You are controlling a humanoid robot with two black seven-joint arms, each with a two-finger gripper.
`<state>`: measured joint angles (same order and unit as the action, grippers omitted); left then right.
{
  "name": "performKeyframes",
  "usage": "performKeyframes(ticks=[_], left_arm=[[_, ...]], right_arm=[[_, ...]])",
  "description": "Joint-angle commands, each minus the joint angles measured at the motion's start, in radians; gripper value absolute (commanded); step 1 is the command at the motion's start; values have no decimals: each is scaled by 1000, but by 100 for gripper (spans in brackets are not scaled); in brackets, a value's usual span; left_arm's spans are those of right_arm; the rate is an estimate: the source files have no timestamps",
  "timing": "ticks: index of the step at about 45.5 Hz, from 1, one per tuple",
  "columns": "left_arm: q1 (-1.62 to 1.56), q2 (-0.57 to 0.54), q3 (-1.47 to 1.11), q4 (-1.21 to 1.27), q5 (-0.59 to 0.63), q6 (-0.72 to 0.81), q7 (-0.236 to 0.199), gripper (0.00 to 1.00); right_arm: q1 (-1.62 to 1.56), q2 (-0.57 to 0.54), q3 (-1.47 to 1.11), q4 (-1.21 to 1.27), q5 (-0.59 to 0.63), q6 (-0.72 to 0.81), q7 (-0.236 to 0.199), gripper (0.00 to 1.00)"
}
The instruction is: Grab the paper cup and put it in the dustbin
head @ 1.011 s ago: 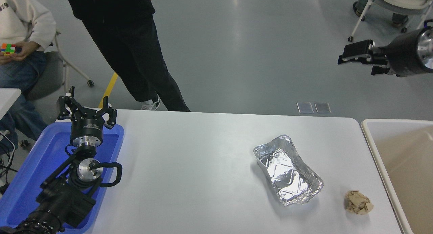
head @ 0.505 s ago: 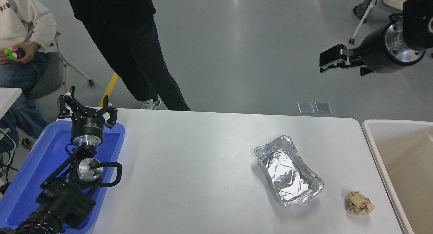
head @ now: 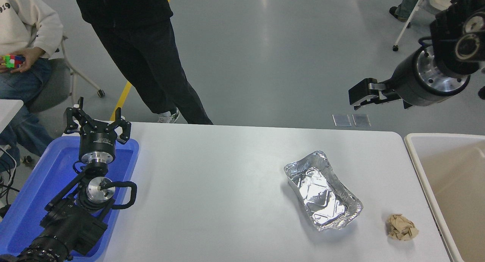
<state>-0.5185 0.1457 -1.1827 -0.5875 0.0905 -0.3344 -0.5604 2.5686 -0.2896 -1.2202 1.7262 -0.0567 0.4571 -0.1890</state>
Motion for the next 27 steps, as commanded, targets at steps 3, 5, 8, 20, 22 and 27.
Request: performKeyframes(ticks=[3,5,8,20,22,27], left_arm=[[0,0,0,0,0,0,0,99],[0,0,0,0,0,0,0,99],[0,0,0,0,0,0,-1,99],[0,0,0,0,0,0,0,99],[0,0,0,0,0,0,0,99],[0,0,0,0,0,0,0,99]], right_arm=[[24,104,47,19,63,118,13,100],[16,121,50,19,75,120,13,100],[-2,139,56,19,84,118,13,100],[-47,147,56,13,133,117,13,100],[-54,142,48,12,146,118,13,100],[-64,115,25,12,167,124,13,100]])
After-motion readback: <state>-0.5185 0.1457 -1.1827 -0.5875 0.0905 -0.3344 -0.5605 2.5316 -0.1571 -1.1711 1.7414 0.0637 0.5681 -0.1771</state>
